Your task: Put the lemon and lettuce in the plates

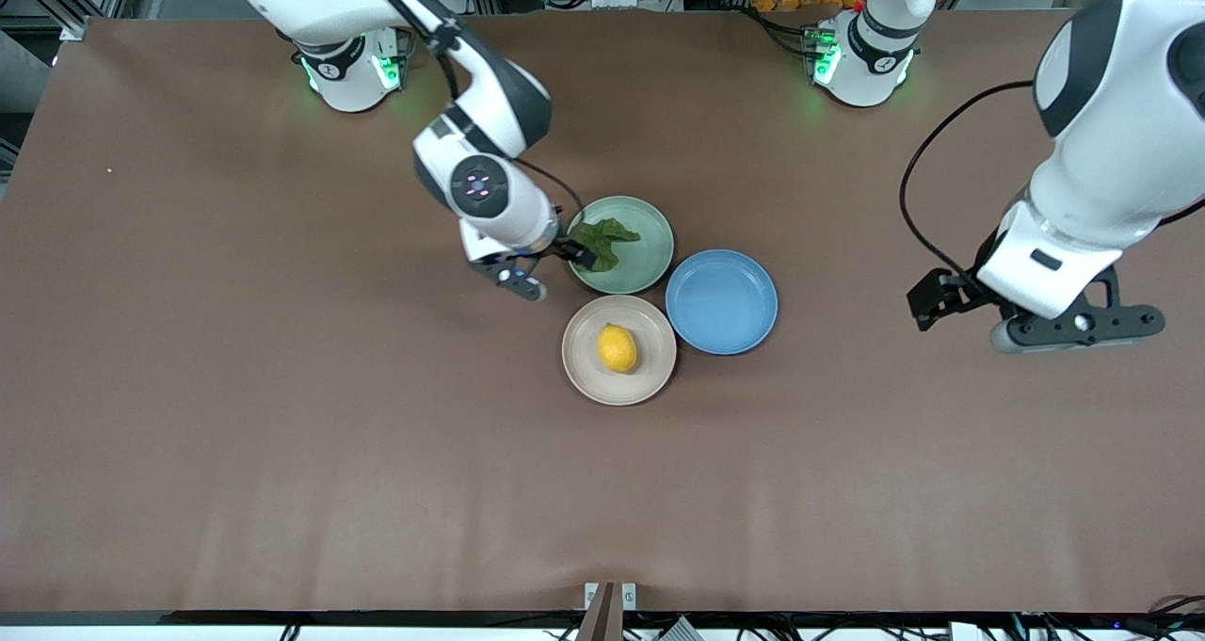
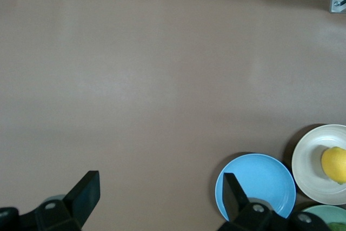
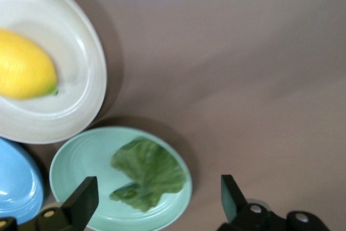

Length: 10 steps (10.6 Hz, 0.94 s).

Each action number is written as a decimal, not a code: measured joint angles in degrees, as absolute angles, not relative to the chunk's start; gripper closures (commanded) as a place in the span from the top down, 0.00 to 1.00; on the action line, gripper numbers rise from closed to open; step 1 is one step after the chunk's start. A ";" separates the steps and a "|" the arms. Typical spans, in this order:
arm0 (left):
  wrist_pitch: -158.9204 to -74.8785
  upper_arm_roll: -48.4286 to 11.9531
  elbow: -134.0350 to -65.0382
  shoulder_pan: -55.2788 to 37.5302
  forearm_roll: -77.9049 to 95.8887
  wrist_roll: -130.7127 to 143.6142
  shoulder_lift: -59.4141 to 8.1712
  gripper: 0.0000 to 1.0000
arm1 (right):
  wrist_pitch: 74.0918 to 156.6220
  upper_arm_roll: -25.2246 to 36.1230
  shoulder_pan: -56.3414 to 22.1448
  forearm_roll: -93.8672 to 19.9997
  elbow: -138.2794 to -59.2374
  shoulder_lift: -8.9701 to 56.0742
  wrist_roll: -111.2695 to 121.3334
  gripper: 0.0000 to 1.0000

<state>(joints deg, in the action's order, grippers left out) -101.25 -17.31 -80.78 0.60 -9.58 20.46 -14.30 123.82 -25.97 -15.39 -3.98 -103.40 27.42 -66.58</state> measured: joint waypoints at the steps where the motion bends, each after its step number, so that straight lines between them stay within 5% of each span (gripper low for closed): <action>1: -100.45 -17.22 -80.81 0.84 -9.39 20.46 -13.44 1.00 | 121.47 -25.93 -13.04 -3.96 -103.40 26.09 -63.46 1.00; 6: -95.45 -17.10 -80.86 2.71 -7.51 20.00 -9.80 1.00 | 118.16 -25.03 -1.59 -3.42 -104.46 21.76 -49.20 1.00; 10: -93.74 -15.74 -81.03 4.11 -4.58 14.07 -8.98 1.00 | 117.90 -17.82 1.95 -3.06 -107.28 17.80 -35.10 1.00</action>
<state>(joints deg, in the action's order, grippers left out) -93.74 -15.74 -81.03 4.11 -4.58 14.07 -8.98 117.90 -17.82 1.95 -3.06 -107.28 17.80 -35.10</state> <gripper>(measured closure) 0.000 0.000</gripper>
